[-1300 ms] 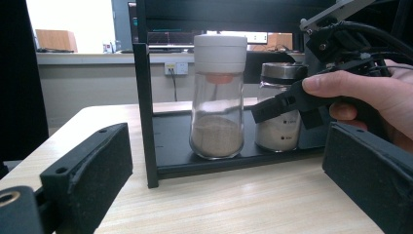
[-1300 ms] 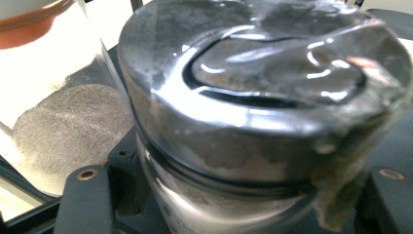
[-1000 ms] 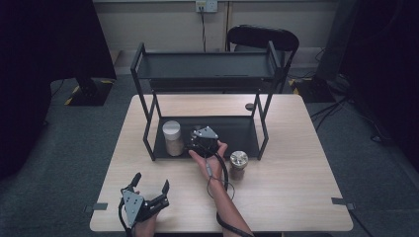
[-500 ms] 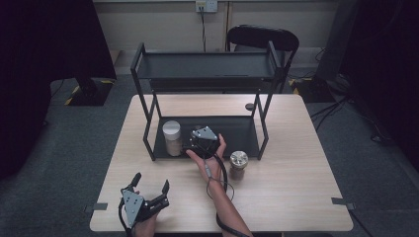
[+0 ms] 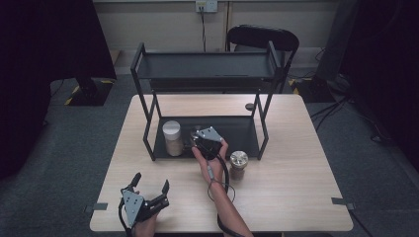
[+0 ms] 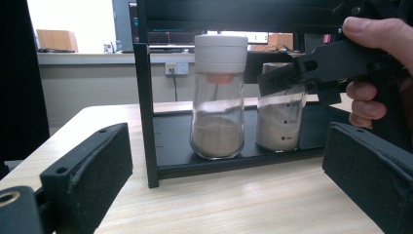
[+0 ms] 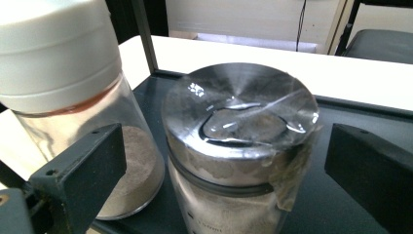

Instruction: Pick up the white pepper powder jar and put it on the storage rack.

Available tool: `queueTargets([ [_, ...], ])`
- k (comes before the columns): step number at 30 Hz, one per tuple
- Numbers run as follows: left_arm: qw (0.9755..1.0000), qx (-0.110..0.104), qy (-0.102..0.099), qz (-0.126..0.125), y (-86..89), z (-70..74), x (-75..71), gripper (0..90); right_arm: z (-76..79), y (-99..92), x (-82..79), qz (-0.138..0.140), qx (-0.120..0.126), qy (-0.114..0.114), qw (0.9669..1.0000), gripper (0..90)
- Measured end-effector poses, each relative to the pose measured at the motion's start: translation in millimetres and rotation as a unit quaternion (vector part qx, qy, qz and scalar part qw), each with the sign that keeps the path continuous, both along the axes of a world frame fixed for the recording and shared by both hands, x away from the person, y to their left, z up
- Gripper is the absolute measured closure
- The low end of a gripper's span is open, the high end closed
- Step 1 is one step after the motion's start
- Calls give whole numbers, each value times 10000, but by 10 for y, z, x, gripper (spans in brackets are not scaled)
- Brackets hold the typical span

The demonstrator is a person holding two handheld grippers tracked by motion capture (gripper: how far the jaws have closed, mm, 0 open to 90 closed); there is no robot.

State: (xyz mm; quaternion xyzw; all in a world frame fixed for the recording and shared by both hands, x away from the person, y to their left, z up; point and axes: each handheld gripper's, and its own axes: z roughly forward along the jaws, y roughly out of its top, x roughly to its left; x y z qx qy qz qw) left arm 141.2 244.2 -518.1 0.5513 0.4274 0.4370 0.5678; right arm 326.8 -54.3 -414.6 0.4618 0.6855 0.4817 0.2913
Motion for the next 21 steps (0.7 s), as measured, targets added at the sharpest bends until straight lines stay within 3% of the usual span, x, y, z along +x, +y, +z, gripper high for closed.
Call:
queueTargets([
  [7, 10000, -2, -1, 3, -1, 0, 0, 34, 35, -6, -69, 4, 56, -104, 9999, 4],
  [10, 10000, -3, -1, 7, -2, -1, -1, 34, 77, 6, -84, 30, -71, -129, 9999, 7],
  [12, 10000, -3, -1, 9, -3, -1, -1, 34, 86, -26, -95, 65, 60, -132, 9999, 8],
  [21, 10000, -6, 2, 14, -5, 0, -2, 34, 157, -17, -201, 43, 42, -302, 9995, 8],
])
